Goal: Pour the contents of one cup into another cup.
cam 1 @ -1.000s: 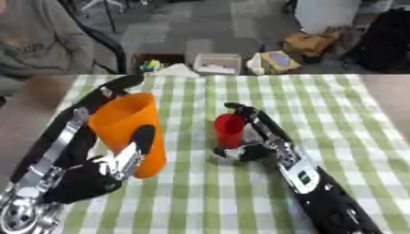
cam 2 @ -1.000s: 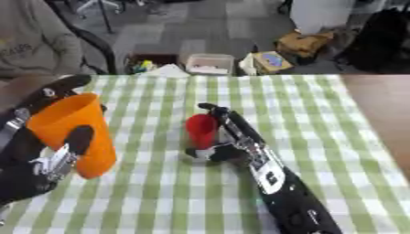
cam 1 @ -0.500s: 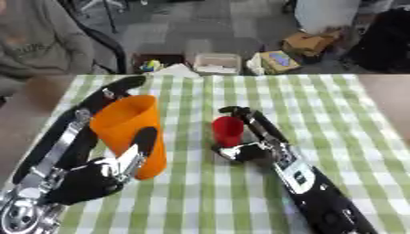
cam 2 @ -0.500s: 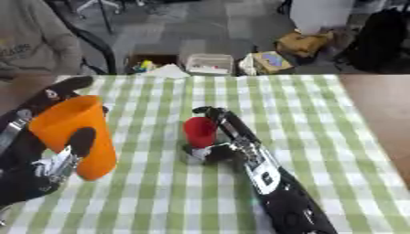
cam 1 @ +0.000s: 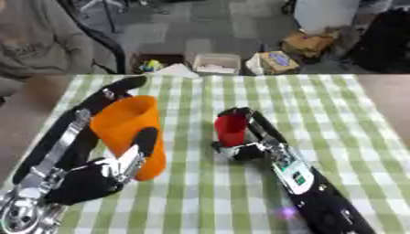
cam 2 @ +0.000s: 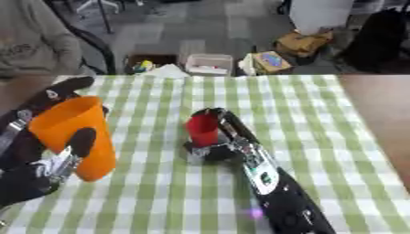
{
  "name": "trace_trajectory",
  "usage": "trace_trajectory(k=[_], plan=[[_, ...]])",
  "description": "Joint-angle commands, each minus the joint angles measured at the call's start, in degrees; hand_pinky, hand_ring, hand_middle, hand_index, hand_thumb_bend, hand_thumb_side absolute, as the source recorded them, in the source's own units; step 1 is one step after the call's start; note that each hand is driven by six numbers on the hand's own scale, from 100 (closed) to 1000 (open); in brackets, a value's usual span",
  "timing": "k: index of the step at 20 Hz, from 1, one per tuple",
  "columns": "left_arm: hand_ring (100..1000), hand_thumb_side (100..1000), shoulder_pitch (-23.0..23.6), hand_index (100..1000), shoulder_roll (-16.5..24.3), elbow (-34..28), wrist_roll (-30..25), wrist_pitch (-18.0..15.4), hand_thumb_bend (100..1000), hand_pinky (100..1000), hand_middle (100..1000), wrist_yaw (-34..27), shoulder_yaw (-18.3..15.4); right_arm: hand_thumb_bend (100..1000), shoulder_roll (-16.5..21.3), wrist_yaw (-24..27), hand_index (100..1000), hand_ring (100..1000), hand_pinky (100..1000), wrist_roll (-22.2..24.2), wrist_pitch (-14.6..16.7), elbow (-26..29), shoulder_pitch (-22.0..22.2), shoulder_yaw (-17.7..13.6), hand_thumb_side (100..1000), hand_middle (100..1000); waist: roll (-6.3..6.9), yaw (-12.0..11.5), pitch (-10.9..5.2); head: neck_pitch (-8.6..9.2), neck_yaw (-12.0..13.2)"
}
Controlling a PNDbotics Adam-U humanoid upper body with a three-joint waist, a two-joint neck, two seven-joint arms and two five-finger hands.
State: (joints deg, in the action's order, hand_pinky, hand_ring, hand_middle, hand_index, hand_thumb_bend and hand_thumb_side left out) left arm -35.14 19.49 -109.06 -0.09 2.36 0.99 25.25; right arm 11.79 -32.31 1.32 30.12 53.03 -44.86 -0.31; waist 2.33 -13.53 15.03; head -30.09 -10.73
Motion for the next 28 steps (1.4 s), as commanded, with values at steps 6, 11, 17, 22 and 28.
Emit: trace_trajectory(k=[6,11,17,22,28], plan=[[735,461,-0.63,921,1.21,-2.17,0.20,0.24,100,197,408,-0.87,-1.02,123,0.59,1.01,743,313,335,-0.46,-0.24,-0.17,0.19,0.23,100,245,0.23,0.64,-1.05,0.72,0.07],[732,453,-0.76,919,3.48,-4.35,-0.12,0.87,100,194,407,-1.83,-1.48,140,1.33,1.26,745,315,338,0.77,1.08,1.19,0.97,1.76,100,247,0.35,1.35,-1.32,0.70,0.10],[727,430,-1.49,916,8.33,-5.52,-1.32,-0.12,100,191,410,-2.49,-2.33,149,2.20,2.98,748,317,342,4.47,3.04,4.24,2.67,4.67,100,248,0.64,2.21,-1.74,0.68,-0.08],[722,405,-2.50,910,12.37,-5.54,-3.19,-1.75,100,188,412,-1.71,-2.49,146,2.52,5.54,750,318,346,8.93,4.80,7.87,3.69,7.92,100,250,0.59,3.04,-2.11,0.77,-0.26],[710,330,-4.02,906,14.95,-5.54,-4.37,-2.08,100,182,414,0.49,-2.30,145,2.57,9.15,750,319,348,14.92,6.16,11.73,3.82,11.50,100,250,0.16,3.91,-2.44,0.87,-0.11]])
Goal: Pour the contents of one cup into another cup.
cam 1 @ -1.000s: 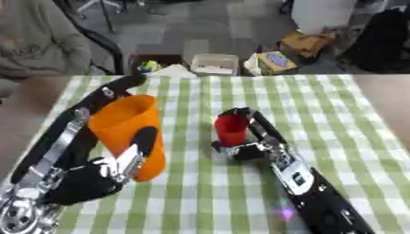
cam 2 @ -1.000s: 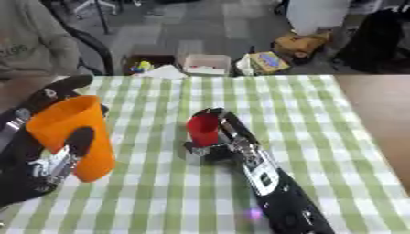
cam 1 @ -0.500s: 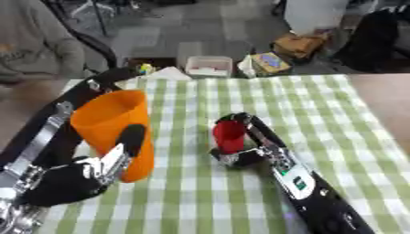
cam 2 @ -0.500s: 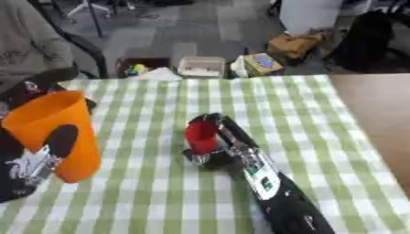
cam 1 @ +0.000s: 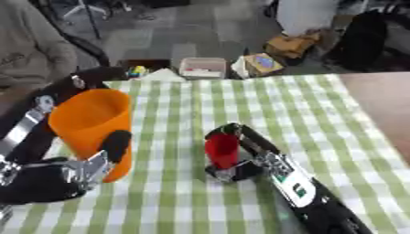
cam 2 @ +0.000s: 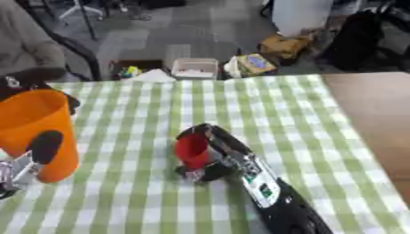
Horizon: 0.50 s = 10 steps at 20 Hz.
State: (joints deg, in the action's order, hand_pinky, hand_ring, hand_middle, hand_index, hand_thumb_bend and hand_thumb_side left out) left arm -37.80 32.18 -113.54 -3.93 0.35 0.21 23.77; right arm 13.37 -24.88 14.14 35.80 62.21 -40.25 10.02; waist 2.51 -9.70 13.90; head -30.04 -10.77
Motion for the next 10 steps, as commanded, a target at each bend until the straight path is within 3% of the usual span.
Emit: trace_trajectory(k=[1,10], plan=[[709,326,-1.61,906,2.50,-1.05,-0.74,0.00,100,182,415,2.05,-0.73,144,0.97,2.33,750,319,348,3.04,0.62,3.08,-0.80,1.67,100,250,-0.09,0.20,-1.36,0.85,-0.06],[682,194,-3.89,899,4.05,-1.05,-4.08,-0.56,100,174,421,10.41,1.22,141,1.07,10.90,748,319,350,10.37,0.30,9.64,-1.25,5.89,100,251,-0.43,1.33,-1.91,1.14,0.21]])
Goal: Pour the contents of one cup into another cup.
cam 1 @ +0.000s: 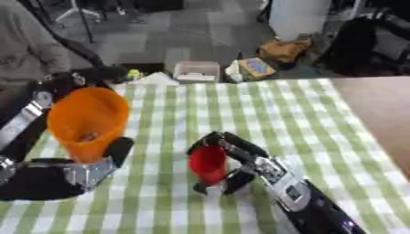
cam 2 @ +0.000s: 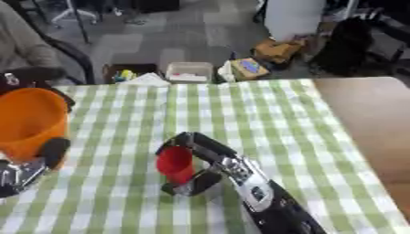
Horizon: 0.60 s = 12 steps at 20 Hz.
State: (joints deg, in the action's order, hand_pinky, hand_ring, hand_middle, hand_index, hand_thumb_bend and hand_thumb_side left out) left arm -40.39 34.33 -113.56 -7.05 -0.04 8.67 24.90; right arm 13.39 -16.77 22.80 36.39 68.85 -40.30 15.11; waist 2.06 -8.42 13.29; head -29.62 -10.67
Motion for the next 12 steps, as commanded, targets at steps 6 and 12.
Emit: trace_trajectory(k=[6,12], plan=[[673,145,-2.32,894,1.99,-1.03,-3.93,-0.60,100,183,427,7.42,1.73,130,0.72,8.03,747,320,352,5.90,-1.68,6.84,-1.48,3.20,100,251,-0.01,0.51,-1.41,0.90,0.16],[657,116,-3.36,889,0.66,1.95,-5.72,-2.14,100,189,430,15.20,3.05,100,-0.30,11.94,746,320,353,9.38,-3.24,9.39,-1.58,5.00,105,251,0.02,0.85,-1.44,1.05,0.01]])
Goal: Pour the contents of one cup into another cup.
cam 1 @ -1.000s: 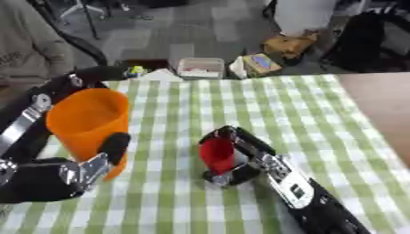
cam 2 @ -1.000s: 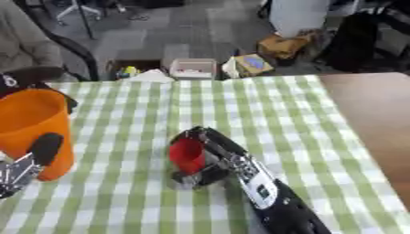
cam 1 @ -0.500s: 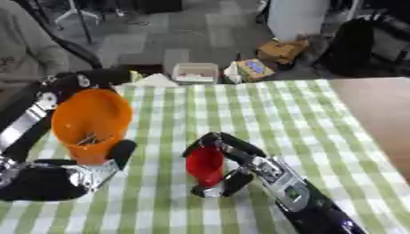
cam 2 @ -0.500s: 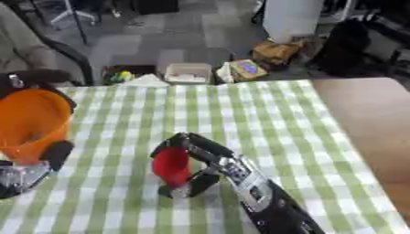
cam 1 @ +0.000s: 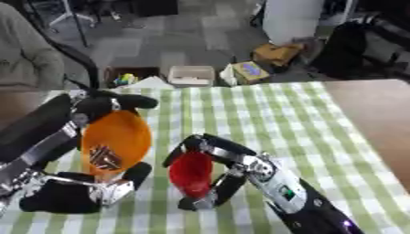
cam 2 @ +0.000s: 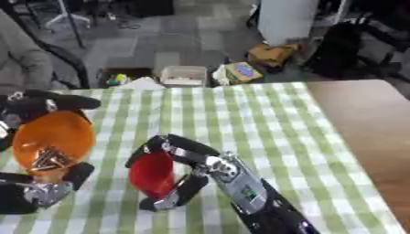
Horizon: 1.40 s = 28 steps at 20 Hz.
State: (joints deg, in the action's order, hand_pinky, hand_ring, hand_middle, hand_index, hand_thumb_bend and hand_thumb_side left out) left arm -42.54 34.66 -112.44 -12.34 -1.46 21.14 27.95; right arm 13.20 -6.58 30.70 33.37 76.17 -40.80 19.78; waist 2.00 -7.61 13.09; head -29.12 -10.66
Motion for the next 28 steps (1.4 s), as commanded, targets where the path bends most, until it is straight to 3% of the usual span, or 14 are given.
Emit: trace_trajectory(k=[1,14,28], plan=[[653,112,-1.46,888,-0.04,1.60,-0.47,-1.22,100,188,429,3.84,0.16,100,-0.31,2.17,746,320,354,1.92,-0.46,2.36,-1.13,0.53,103,252,0.09,0.05,-1.24,0.59,-0.06],[613,100,-5.20,879,-5.13,10.39,0.06,-6.91,100,187,440,13.60,1.51,100,-2.93,4.60,746,320,352,6.00,-1.53,2.86,-1.25,2.53,100,250,0.03,-0.22,-1.28,0.36,-0.11],[587,100,-8.10,876,-9.30,14.88,0.30,-9.72,151,181,438,20.19,2.35,100,-4.29,5.32,747,321,352,6.97,-2.20,2.93,-0.71,2.96,101,251,0.06,-0.37,-1.31,-0.76,1.02]])
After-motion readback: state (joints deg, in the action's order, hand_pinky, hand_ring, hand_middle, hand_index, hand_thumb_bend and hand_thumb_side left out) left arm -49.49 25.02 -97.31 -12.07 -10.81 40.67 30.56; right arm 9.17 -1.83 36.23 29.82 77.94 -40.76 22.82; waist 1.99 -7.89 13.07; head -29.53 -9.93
